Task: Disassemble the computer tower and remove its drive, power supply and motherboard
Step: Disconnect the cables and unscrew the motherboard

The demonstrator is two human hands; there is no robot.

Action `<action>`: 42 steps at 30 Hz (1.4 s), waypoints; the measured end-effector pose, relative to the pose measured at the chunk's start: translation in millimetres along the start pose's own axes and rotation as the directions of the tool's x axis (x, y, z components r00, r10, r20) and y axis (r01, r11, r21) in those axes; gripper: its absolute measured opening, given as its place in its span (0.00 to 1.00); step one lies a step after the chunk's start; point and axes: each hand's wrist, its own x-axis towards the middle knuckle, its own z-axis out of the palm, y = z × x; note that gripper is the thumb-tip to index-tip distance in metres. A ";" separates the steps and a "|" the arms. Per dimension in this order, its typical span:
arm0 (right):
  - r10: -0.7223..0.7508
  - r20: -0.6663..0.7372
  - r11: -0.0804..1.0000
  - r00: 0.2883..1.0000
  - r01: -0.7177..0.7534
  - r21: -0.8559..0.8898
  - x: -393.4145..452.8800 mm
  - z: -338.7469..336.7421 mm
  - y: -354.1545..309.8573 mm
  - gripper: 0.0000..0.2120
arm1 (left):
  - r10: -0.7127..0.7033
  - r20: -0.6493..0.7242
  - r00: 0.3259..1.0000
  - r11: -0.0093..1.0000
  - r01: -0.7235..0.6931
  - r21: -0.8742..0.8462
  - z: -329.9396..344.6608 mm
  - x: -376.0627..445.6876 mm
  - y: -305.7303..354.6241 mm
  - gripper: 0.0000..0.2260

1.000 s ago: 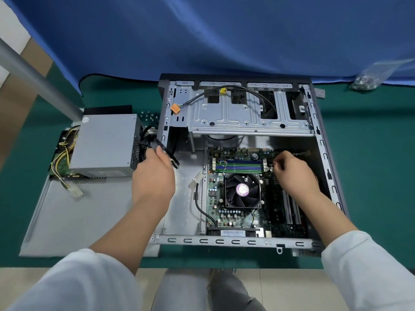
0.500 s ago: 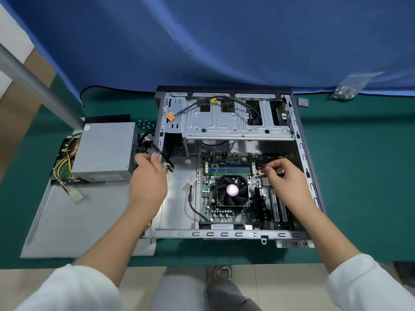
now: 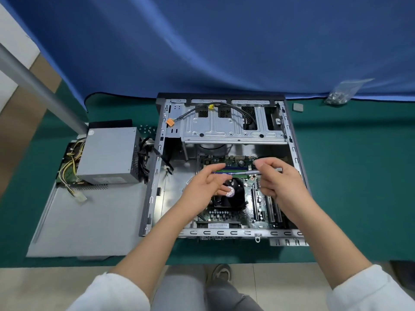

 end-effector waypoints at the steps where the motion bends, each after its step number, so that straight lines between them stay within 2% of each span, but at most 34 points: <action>1: 0.001 0.018 1.000 1.000 -0.001 0.010 -0.4 2.4 -2.1 0.04 | 0.000 0.007 1.000 0.998 0.000 -0.065 0.3 1.3 2.0 0.12; 4: -0.003 0.064 1.000 0.998 0.003 -0.006 -0.3 10.1 -9.1 0.03 | 0.002 -0.030 1.000 0.978 -0.008 -0.209 -5.0 4.6 9.6 0.08; 7: 0.000 0.096 1.000 0.995 -0.001 0.007 3.6 20.8 -16.8 0.03 | -0.017 -0.072 0.997 0.962 -0.003 -0.272 -18.1 8.3 16.7 0.04; 13: 0.046 0.160 0.988 0.986 -0.068 0.135 19.6 60.0 -35.0 0.05 | -0.056 -0.070 0.996 0.928 0.026 -0.372 -50.0 7.7 29.3 0.09; 18: 0.071 0.248 0.990 0.966 -0.099 0.101 38.9 106.8 -47.0 0.14 | -0.054 -0.131 0.990 0.947 0.009 -0.321 -87.8 8.4 43.0 0.05; 24: 0.033 0.317 0.999 0.948 -0.045 0.029 74.3 150.9 -51.4 0.16 | -0.032 -0.172 0.985 0.951 -0.023 -0.307 -142.2 18.9 57.1 0.05; 26: 0.000 0.289 0.999 0.957 -0.012 0.038 90.1 159.1 -49.3 0.16 | -0.029 -0.198 0.980 0.962 -0.027 -0.273 -158.6 28.2 58.7 0.05; 28: -0.125 0.172 0.989 0.977 0.136 -0.051 109.6 162.1 -46.6 0.15 | -0.015 -0.255 0.967 0.983 -0.033 -0.183 -177.4 42.6 58.6 0.04; 30: -0.344 0.086 0.867 0.935 0.351 -0.353 132.7 159.9 -42.2 0.12 | 0.029 -0.372 0.928 0.999 -0.036 -0.011 -199.5 63.5 55.6 0.03; 32: -0.487 0.126 0.640 0.864 0.451 -0.622 153.9 155.9 -34.0 0.08 | 0.141 -0.473 0.870 0.956 0.004 0.294 -221.7 88.0 49.9 0.02; 34: -0.501 0.221 0.423 0.837 0.459 -0.782 168.8 152.4 -20.6 0.09 | 0.229 -0.481 0.846 0.807 0.111 0.580 -241.1 113.6 42.3 0.01; 36: -0.498 0.330 0.184 0.802 0.470 -0.864 174.8 152.5 -6.8 0.10 | 0.198 -0.482 0.854 0.651 0.252 0.716 -256.5 136.7 34.0 0.02; 37: -0.506 0.371 0.114 0.778 0.487 -0.866 176.2 152.4 -2.7 0.10 | 0.156 -0.488 0.859 0.571 0.324 0.754 -262.1 147.1 30.7 0.03; 39: -0.523 0.402 0.084 0.752 0.515 -0.853 176.9 152.7 -1.4 0.09 | 0.039 -0.501 0.864 0.435 0.437 0.787 -269.2 165.7 26.1 0.06; 42: -0.529 0.402 0.094 0.747 0.523 -0.847 177.6 153.0 -4.6 0.09 | -0.140 -0.544 0.827 0.359 0.555 0.751 -272.2 187.8 22.3 0.15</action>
